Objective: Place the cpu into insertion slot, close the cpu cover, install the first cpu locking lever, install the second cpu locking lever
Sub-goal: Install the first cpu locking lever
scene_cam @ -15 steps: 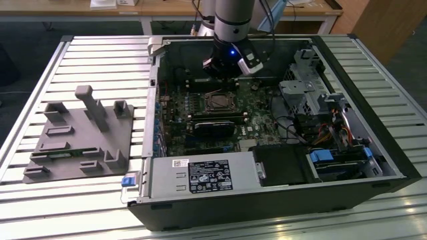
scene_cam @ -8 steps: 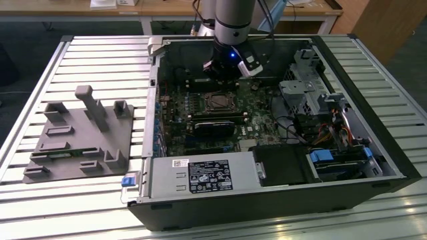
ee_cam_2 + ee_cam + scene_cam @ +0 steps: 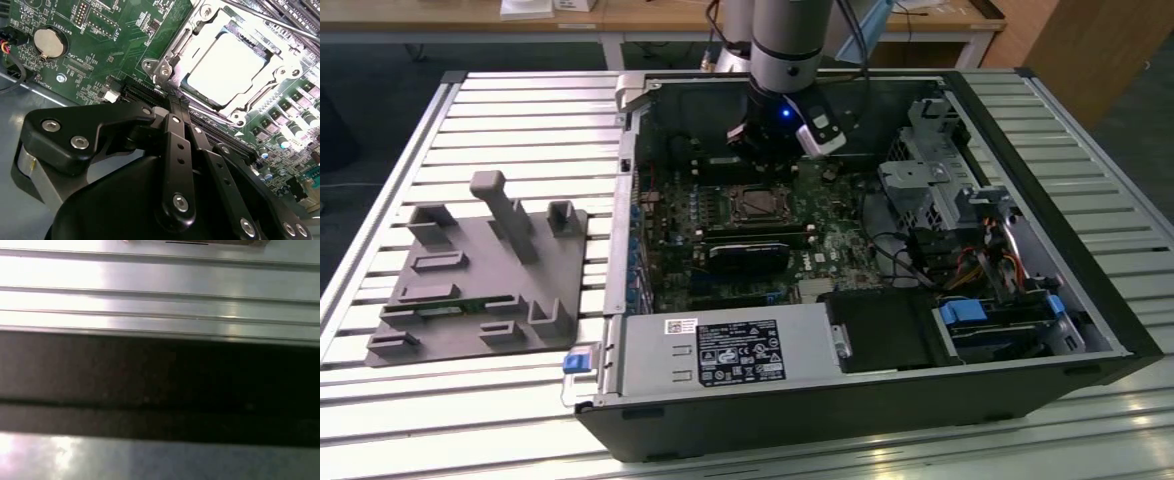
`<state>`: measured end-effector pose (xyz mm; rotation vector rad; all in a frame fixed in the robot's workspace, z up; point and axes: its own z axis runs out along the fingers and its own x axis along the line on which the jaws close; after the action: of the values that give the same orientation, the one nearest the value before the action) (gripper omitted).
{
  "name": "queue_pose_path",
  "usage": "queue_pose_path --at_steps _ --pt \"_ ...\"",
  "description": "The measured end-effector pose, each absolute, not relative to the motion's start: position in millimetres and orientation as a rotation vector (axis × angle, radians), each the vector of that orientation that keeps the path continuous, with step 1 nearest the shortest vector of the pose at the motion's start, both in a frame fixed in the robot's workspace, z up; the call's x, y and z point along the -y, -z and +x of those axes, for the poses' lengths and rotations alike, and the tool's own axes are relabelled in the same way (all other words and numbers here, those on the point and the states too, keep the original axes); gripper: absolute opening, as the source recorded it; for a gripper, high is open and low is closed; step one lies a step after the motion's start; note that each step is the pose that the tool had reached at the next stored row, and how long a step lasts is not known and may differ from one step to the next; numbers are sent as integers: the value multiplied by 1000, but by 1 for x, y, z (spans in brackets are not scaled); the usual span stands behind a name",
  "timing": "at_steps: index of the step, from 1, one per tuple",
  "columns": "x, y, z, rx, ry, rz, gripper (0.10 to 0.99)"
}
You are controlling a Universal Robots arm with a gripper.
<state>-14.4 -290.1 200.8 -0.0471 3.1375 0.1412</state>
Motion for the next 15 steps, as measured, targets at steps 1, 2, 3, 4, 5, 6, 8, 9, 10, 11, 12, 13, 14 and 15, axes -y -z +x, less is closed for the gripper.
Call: queue_pose_path --at_steps 1,2,3,4,5,6,8,9,10,11,12,13,14,15 --pt "290 -201 -14 -3138 -138 -47 106" --pt "290 -200 -14 -3139 -132 -47 106" --pt "290 -200 -14 -3139 -125 -47 106" --pt "290 -200 -14 -3140 -117 -47 106" --pt "290 -199 -14 -3141 -108 -47 106" --pt "290 -199 -14 -3142 -99 -47 106" --pt "290 -198 -13 -3144 -83 -47 106" --pt "289 -198 -13 -3145 -76 -47 106" --pt "289 -198 -12 -3146 -75 -47 106" --pt "289 -197 -12 -3146 -74 -47 106" --pt "288 -197 -12 -3147 -74 -47 106" --pt "288 -196 -11 -3147 -75 -47 106" --pt "287 -196 -11 -3147 -77 -48 106" --pt "287 -196 -11 -3147 -79 -48 106"
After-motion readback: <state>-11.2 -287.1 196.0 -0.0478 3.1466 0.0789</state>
